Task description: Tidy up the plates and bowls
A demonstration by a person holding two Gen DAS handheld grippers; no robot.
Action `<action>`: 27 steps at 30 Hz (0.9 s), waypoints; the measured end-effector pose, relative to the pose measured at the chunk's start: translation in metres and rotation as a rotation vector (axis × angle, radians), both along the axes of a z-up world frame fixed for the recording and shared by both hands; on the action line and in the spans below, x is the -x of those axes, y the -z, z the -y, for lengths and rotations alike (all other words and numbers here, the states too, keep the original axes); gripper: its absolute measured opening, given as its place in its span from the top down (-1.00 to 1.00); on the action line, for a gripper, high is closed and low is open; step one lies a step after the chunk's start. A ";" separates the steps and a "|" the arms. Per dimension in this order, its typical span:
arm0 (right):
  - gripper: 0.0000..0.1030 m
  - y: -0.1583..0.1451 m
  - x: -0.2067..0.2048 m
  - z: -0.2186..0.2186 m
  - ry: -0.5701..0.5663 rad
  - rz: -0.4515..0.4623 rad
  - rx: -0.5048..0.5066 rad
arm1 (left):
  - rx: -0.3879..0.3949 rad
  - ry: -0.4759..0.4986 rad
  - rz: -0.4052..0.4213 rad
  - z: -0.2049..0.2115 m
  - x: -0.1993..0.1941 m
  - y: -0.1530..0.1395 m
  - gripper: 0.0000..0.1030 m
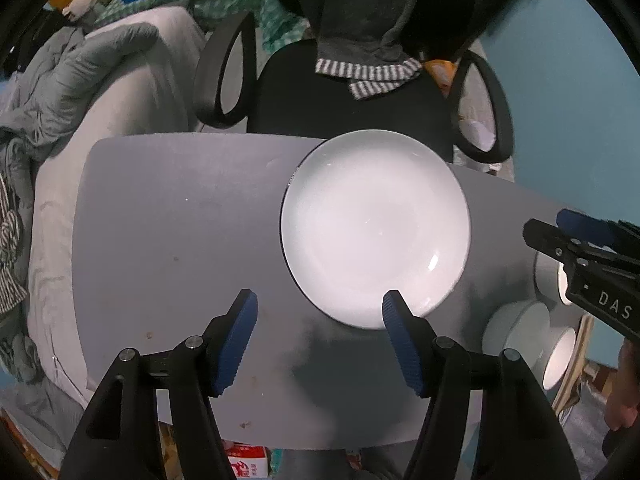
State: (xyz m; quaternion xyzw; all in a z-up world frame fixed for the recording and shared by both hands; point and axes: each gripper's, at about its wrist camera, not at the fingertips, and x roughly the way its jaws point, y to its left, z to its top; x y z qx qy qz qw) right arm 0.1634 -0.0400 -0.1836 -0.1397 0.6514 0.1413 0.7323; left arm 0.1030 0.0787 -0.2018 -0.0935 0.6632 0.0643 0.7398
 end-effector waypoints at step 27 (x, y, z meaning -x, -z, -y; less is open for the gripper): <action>-0.28 -0.071 0.098 0.048 0.172 0.164 -0.028 | 0.053 0.127 0.220 0.021 0.085 -0.076 -0.50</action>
